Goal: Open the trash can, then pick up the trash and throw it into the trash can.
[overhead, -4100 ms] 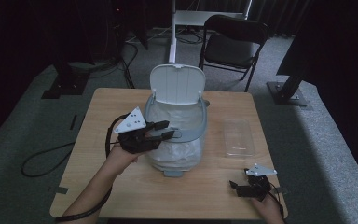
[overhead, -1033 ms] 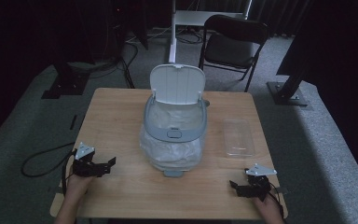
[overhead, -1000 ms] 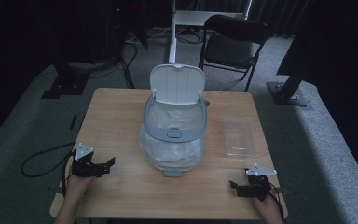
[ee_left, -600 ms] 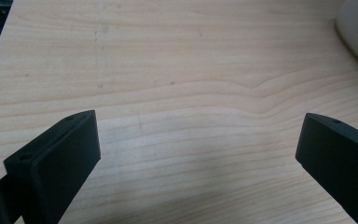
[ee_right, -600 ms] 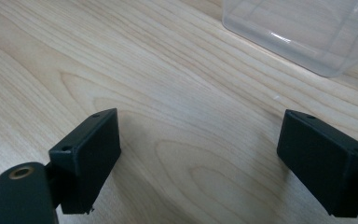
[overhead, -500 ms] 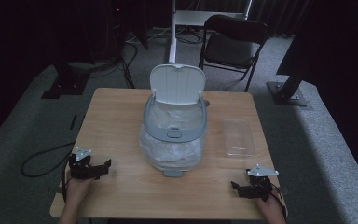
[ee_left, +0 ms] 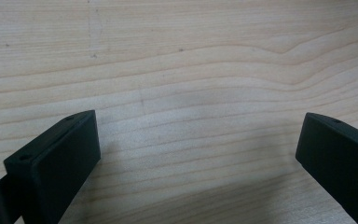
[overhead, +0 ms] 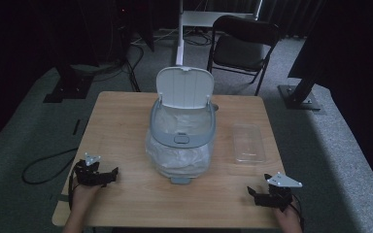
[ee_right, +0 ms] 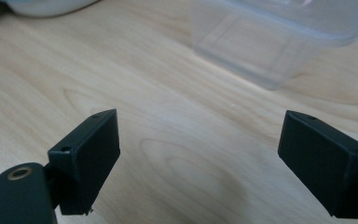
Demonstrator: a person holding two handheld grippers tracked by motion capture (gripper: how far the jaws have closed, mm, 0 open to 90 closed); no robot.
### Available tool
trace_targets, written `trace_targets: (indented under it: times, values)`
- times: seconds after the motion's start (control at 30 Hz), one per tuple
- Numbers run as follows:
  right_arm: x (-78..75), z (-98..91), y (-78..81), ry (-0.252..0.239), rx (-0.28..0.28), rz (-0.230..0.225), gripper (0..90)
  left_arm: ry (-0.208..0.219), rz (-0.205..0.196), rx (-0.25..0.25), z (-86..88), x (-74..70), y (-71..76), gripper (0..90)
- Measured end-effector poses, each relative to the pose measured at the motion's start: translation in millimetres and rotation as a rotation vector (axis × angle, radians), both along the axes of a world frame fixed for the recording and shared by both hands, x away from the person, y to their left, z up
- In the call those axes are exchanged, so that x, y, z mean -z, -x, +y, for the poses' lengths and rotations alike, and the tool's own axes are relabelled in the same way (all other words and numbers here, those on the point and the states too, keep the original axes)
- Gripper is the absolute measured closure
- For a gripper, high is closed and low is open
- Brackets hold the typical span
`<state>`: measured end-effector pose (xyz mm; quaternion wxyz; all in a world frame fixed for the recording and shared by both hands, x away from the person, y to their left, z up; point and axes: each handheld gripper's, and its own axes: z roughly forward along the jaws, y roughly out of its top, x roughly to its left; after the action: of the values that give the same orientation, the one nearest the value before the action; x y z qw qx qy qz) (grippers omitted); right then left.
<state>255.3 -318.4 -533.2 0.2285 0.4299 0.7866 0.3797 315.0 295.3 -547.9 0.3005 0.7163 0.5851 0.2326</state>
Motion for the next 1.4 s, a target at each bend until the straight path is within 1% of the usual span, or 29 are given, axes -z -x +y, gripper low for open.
trace_targets:
  times: [0.07, 0.1, 0.13, 0.17, 0.2, 0.27, 0.33, 0.5, 0.6, 0.7, 0.77, 0.8, 0.87, 0.9, 0.93, 0.97, 1.0, 1.03, 1.07, 1.1, 1.13, 1.17, 1.2, 1.3, 1.33, 1.4]
  values:
    - [-5.0, -3.4, 0.4, -0.011, 0.010, -0.014, 12.1, -0.001, 0.006, -0.020, 1.1, 0.2, -1.0, 0.7]
    - [-8.3, -5.5, -0.2, -0.023, 0.023, -0.016, 12.1, 0.003, 0.010, -0.023, 1.6, 0.3, -1.4, 0.7]
    - [-8.3, -5.5, -0.2, -0.023, 0.023, -0.016, 12.1, 0.003, 0.010, -0.023, 1.6, 0.3, -1.4, 0.7]
    - [-10.2, -6.8, -0.9, -0.030, 0.030, -0.017, 12.1, -0.002, 0.011, -0.024, 1.5, 0.3, -2.0, 0.7]
    - [-16.3, -10.1, -3.5, -0.045, 0.056, -0.018, 12.1, -0.015, 0.015, -0.021, 0.6, 0.3, -2.0, 0.7]
    - [-21.5, -12.1, -5.7, -0.046, 0.074, -0.027, 12.1, -0.040, 0.019, -0.015, -1.9, 0.6, -2.7, 0.6]
    - [-27.6, -14.1, -8.9, -0.062, 0.085, -0.024, 12.1, -0.039, 0.019, -0.013, -2.5, 0.7, -3.1, 0.7]
    - [-43.1, -19.1, -20.5, -0.095, 0.120, -0.026, 12.1, -0.038, 0.019, -0.018, -2.9, 0.8, -2.8, 0.6]
    - [-50.1, -20.9, -28.9, -0.105, 0.137, -0.059, 12.2, -0.037, 0.018, -0.016, -2.9, 0.8, -2.9, 0.7]
    - [-55.8, -18.6, -38.9, -0.093, 0.155, -0.078, 12.2, -0.038, 0.019, -0.011, -3.1, 0.8, -2.9, 0.7]
    - [-59.5, -16.9, -45.7, -0.108, 0.153, -0.078, 12.2, -0.038, 0.019, -0.011, -3.3, 0.8, -2.8, 0.7]
    - [-59.5, -16.9, -45.7, -0.108, 0.153, -0.078, 12.2, -0.038, 0.019, -0.011, -3.3, 0.8, -2.8, 0.6]
    - [-62.7, -15.1, -52.1, -0.108, 0.168, -0.085, 12.2, -0.038, 0.019, -0.011, -3.4, 0.7, -2.8, 0.7]
    - [-63.9, -14.8, -55.3, -0.119, 0.170, -0.079, 12.1, -0.038, 0.019, -0.012, -3.4, 0.7, -2.8, 0.7]
    - [-64.7, -14.4, -59.1, -0.135, 0.157, -0.066, 12.1, -0.038, 0.019, -0.013, -3.5, 0.7, -2.8, 0.6]
    - [-65.0, -13.6, -61.1, -0.141, 0.151, -0.054, 12.1, -0.038, 0.019, -0.016, -3.8, 0.7, -2.8, 0.6]
    - [-64.9, -9.2, -66.4, -0.122, 0.175, -0.025, 12.1, -0.038, 0.019, -0.016, -3.8, 0.7, -2.8, 0.6]
    - [-64.6, -7.6, -67.7, -0.113, 0.174, -0.020, 12.1, -0.038, 0.019, -0.016, -3.8, 0.7, -2.8, 0.6]
    - [-64.2, -6.5, -68.8, -0.113, 0.162, -0.019, 11.4, -0.038, 0.019, -0.017, -3.8, 0.7, -2.9, 0.7]
    - [-63.6, -4.9, -70.5, -0.122, 0.150, -0.018, 11.4, -0.038, 0.019, -0.018, -4.0, 0.7, -3.1, 0.7]
    - [-63.0, -4.1, -72.6, -0.136, 0.142, -0.004, 11.4, -0.038, 0.020, -0.018, -4.2, 0.7, -3.4, 0.7]
    - [-62.3, -3.1, -75.3, -0.143, 0.145, 0.008, 11.4, -0.037, 0.020, -0.018, -4.3, 0.7, -3.5, 0.6]
    - [-61.7, -2.5, -77.2, -0.140, 0.153, 0.008, 11.4, -0.037, 0.020, -0.018, -4.3, 0.7, -3.6, 0.7]
    - [-59.6, -2.3, -83.2, -0.155, 0.160, 0.011, 11.4, -0.037, 0.019, -0.018, -4.4, 0.7, -3.7, 0.7]
    - [-58.7, -2.8, -86.5, -0.163, 0.162, 0.021, 11.4, -0.038, 0.020, -0.018, -4.4, 0.7, -3.7, 0.7]
    - [-57.9, -3.9, -91.5, -0.171, 0.178, 0.024, 11.4, -0.035, 0.018, -0.020, -4.6, 0.8, -4.0, 0.6]
